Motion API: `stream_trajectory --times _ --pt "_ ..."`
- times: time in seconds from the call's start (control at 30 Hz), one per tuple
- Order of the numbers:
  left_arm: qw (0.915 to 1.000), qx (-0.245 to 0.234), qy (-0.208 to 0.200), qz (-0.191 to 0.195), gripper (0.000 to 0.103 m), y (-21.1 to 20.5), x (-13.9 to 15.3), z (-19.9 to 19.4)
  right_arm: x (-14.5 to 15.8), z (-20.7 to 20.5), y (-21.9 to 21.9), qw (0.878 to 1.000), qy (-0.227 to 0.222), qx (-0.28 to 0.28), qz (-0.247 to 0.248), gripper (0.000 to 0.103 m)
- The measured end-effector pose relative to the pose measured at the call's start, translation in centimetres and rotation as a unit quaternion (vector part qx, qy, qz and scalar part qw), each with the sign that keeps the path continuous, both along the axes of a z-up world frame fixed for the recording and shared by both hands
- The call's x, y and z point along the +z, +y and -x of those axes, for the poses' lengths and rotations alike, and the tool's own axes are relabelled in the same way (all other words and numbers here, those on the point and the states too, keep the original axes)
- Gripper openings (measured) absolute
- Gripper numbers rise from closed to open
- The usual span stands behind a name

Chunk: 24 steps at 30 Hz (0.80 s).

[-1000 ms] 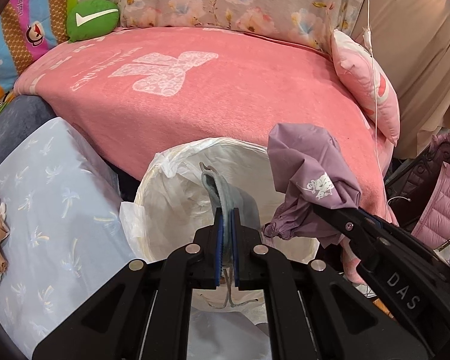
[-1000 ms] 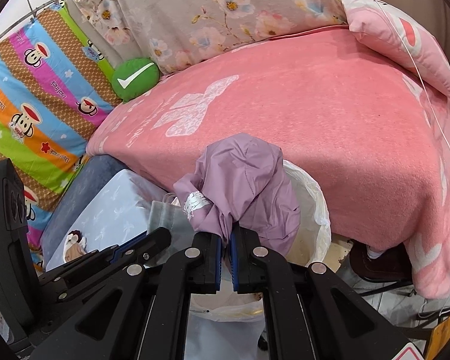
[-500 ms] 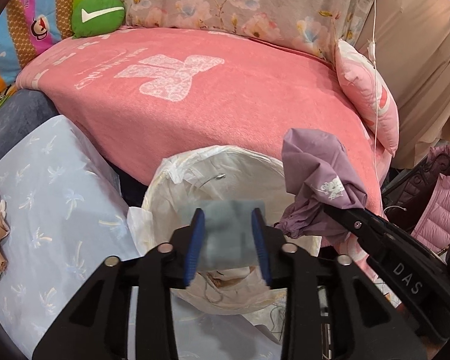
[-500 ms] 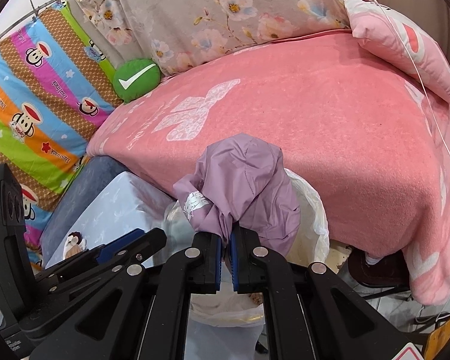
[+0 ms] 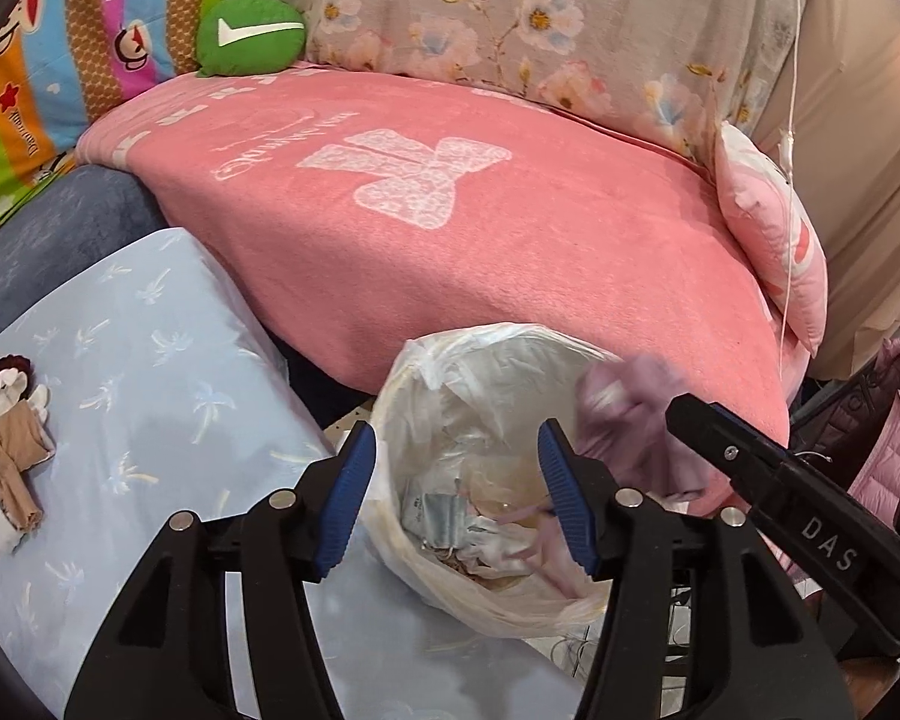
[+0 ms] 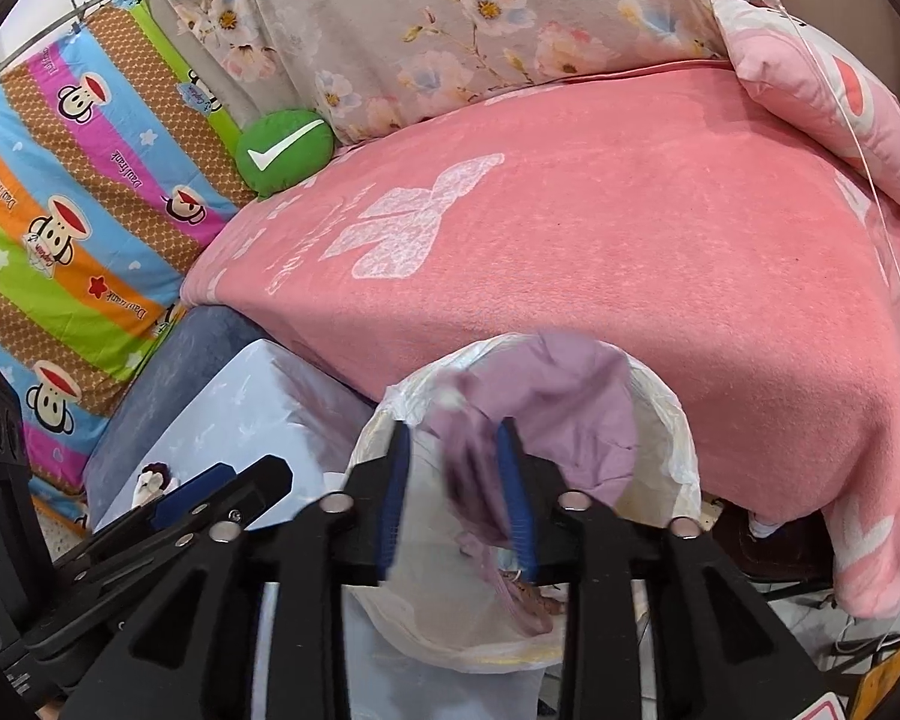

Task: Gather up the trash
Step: 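Carry the pouch and purple cloth over the bin and open both grippers, then move both open grippers back to the remaining pile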

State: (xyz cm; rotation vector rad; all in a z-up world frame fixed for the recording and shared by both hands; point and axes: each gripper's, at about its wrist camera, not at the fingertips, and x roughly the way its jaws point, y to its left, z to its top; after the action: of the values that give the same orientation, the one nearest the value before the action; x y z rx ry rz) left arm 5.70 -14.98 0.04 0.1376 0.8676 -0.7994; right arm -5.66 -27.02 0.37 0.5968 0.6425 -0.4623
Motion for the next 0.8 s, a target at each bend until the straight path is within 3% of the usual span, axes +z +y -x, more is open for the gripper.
stream_trajectory --times 0.17,0.8 --pt "0.9998 0.018 0.003 0.004 0.054 1.3 -0.1 -0.7 0.1 -0.8 0.2 1.000 0.000 0.006 -0.001 0.041" --pt "0.9958 0.089 0.011 0.021 0.054 7.6 0.0 -3.2 0.3 -6.0 6.3 0.996 0.017 0.090 0.008 0.041"
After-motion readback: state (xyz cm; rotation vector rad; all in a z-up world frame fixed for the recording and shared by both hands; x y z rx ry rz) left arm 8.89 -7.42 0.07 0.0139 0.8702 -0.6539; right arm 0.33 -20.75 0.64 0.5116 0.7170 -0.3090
